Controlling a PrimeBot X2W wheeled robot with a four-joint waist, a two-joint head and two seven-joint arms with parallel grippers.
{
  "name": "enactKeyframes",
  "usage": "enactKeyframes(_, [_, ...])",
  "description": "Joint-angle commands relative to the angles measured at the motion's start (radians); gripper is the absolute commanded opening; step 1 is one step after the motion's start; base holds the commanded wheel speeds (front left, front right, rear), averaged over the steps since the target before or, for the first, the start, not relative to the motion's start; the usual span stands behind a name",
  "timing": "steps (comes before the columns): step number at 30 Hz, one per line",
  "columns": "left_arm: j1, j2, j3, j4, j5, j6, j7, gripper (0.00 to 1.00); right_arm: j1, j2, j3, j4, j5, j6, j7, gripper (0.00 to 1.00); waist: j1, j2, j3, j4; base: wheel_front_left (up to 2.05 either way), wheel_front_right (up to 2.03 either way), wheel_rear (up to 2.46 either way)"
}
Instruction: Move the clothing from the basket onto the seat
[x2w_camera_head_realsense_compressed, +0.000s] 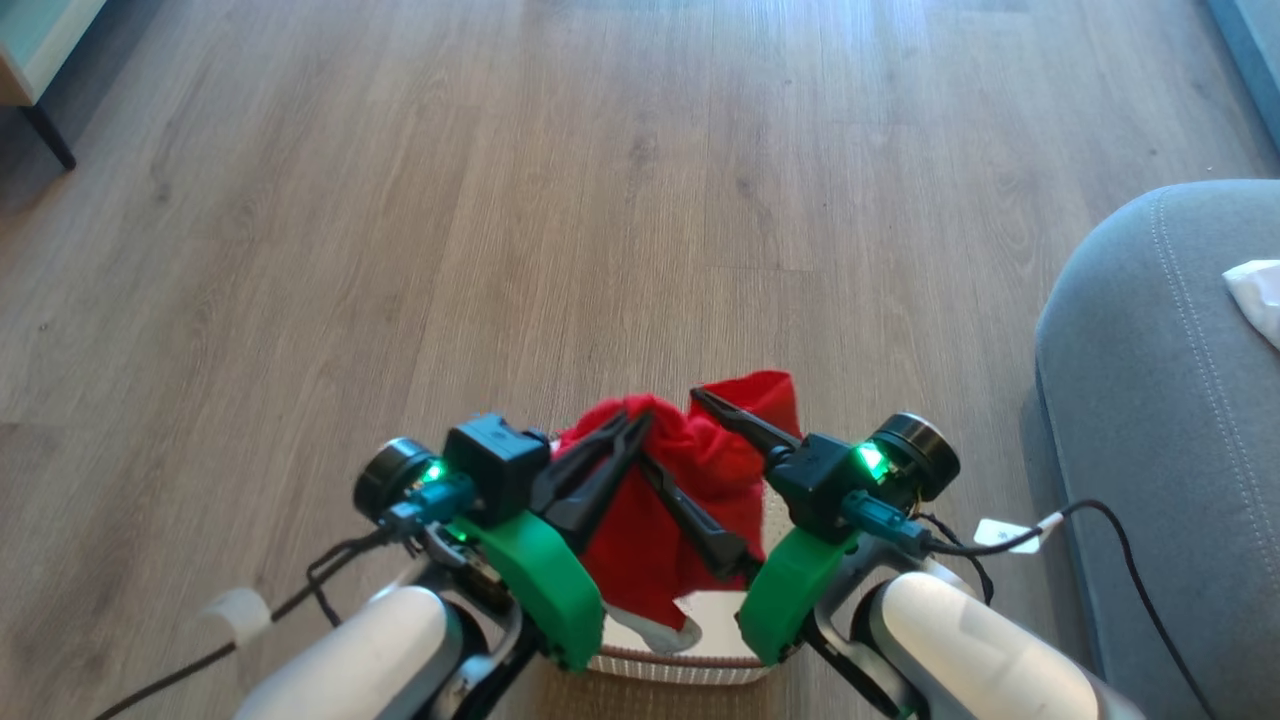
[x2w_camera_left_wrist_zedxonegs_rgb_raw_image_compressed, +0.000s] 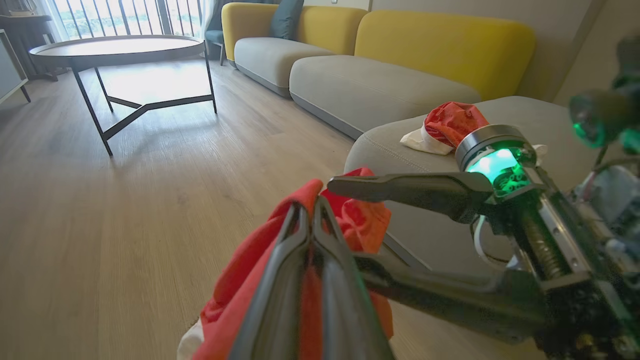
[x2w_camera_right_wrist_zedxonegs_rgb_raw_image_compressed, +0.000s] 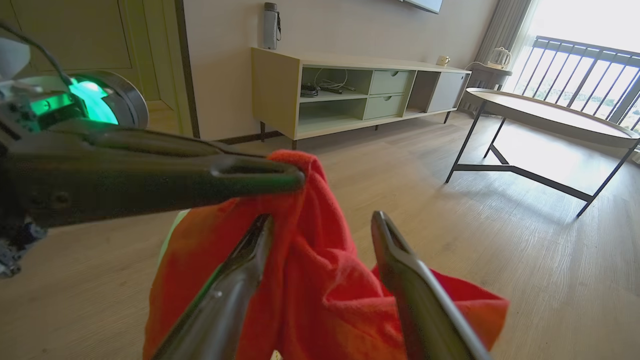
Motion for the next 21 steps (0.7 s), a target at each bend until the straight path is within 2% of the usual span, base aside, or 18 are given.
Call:
enactKeyframes(1, [-0.076, 0.006, 0.033, -0.041, 0.011, -0.006, -0.001, 0.0, -0.042, 0.004, 0.009, -0.023, 0.012, 0.007, -0.009, 1.0, 0.0, 0.0, 0.001, 0.0, 0.0, 0.0, 0.0])
enactKeyframes(11, [-0.084, -0.005, -0.006, -0.071, 0.01, -0.033, 0.016, 0.0, -0.063, -0.009, 0.061, 0.008, 0.077, 0.007, -0.001, 1.0, 0.0, 0.0, 0.001, 0.001, 0.0, 0.0, 0.0])
enactKeyframes(12, [-0.084, -0.006, -0.008, -0.073, 0.009, -0.033, 0.017, 0.0, -0.063, -0.011, 0.063, 0.01, 0.085, 0.007, 0.0, 0.45, 0.0, 0.0, 0.001, 0.002, 0.0, 0.0, 0.0])
enactKeyframes(13, [-0.084, -0.007, -0.009, -0.074, 0.008, -0.033, 0.017, 0.0, -0.062, -0.012, 0.063, 0.013, 0.094, 0.007, 0.003, 0.04, 0.0, 0.0, 0.0, 0.002, 0.0, 0.0, 0.0])
enactKeyframes(14, [-0.084, -0.008, -0.009, -0.075, 0.007, -0.033, 0.018, 0.0, -0.061, -0.014, 0.067, 0.014, 0.104, 0.007, 0.007, 0.0, 0.0, 0.0, -0.001, 0.003, 0.0, 0.0, 0.0])
enactKeyframes(20, [-0.079, -0.004, -0.01, -0.075, 0.002, -0.03, 0.017, 0.0, -0.057, -0.028, 0.068, 0.014, 0.137, 0.007, 0.014, 0.0, 0.0, 0.0, -0.005, 0.003, 0.0, 0.0, 0.0])
enactKeyframes(21, [-0.079, -0.003, -0.01, -0.074, 0.002, -0.029, 0.015, 0.15, -0.057, -0.031, 0.065, 0.014, 0.14, 0.007, 0.014, 0.0, 0.0, 0.0, -0.005, 0.002, 0.0, 0.0, 0.0])
